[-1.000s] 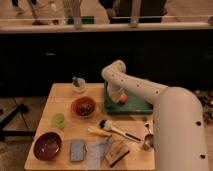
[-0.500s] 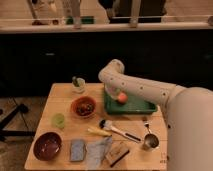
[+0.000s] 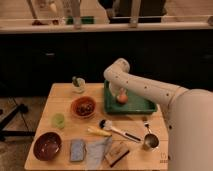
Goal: Place apple in purple bowl
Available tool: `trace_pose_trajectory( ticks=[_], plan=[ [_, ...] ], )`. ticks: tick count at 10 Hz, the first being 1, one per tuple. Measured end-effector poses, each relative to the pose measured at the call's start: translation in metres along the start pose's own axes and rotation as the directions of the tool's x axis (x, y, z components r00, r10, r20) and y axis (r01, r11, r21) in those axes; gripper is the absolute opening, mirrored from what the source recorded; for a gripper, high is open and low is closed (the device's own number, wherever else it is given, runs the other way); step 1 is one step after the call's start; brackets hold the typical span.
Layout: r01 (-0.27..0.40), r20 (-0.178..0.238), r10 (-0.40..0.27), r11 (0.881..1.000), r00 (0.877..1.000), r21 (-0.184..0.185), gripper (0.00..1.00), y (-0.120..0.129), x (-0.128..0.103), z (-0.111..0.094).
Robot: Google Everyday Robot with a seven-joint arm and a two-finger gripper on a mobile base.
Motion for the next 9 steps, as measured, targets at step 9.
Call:
trace_pose_trajectory(
  ticks=[9],
  plan=[
    [-0.052, 0.112, 0.051, 0.999, 0.992, 0.005, 0.8, 0.003, 0.025, 0.026]
  ],
)
